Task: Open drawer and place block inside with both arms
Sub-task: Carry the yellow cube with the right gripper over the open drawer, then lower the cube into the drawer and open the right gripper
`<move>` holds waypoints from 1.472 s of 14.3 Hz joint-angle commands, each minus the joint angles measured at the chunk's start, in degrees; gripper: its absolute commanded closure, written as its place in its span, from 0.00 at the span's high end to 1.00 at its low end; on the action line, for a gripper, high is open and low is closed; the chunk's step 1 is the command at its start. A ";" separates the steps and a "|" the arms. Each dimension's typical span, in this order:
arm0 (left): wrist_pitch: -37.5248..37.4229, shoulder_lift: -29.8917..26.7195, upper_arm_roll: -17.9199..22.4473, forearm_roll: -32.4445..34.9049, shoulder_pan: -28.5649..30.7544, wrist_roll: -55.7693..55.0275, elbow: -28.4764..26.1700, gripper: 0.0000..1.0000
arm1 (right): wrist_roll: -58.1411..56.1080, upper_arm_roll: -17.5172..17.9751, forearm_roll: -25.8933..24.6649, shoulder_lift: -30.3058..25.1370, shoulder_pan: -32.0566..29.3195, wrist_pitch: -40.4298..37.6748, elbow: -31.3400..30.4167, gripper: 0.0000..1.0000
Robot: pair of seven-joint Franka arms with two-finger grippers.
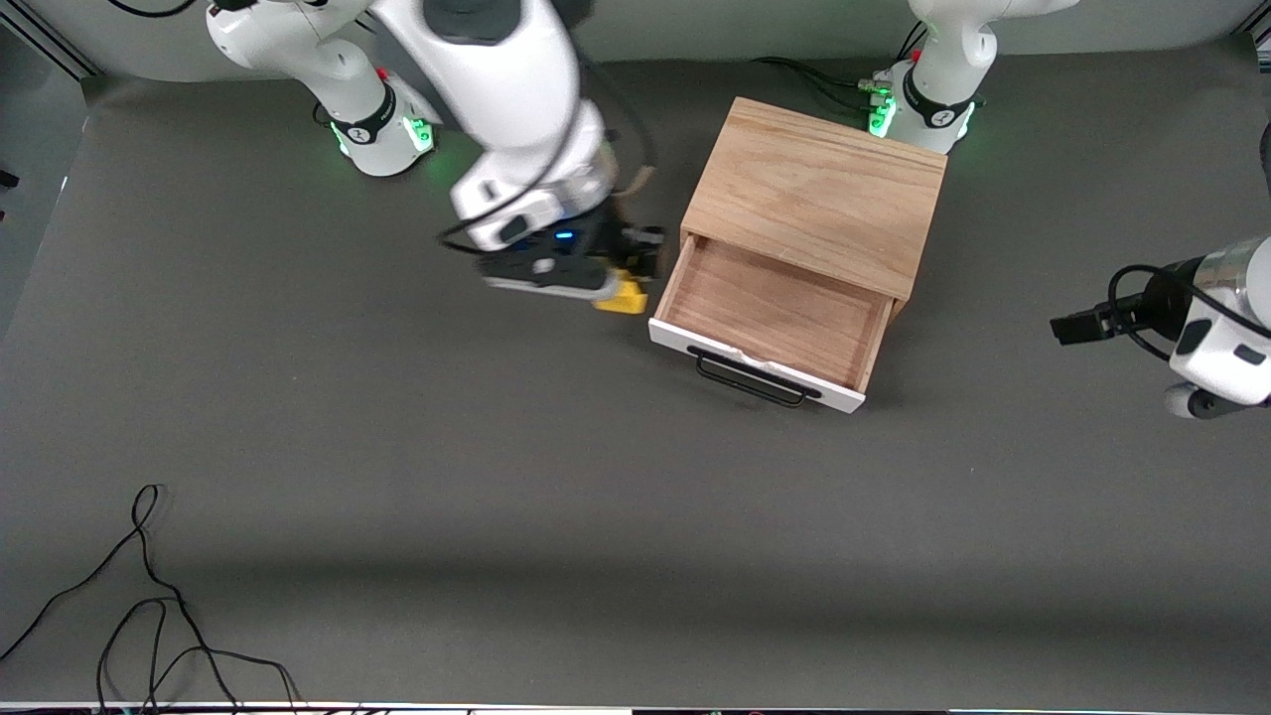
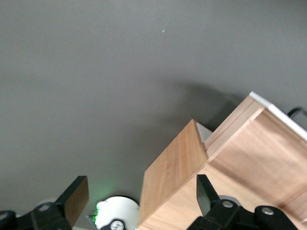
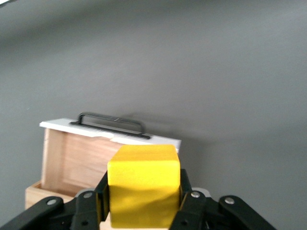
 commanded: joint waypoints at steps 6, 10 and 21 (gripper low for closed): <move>11.57 -15.34 -0.19 1.99 0.38 13.25 -19.44 1.00 | 7.47 -0.22 0.92 13.68 6.35 13.47 3.72 0.16; 12.71 -15.43 -0.28 1.90 0.29 13.25 -19.00 1.00 | 12.30 -0.31 0.57 17.72 9.08 15.85 3.37 0.15; 13.42 -14.38 0.42 1.20 -0.84 16.85 -15.66 1.00 | 20.22 -0.40 0.48 22.39 11.37 18.76 3.02 0.22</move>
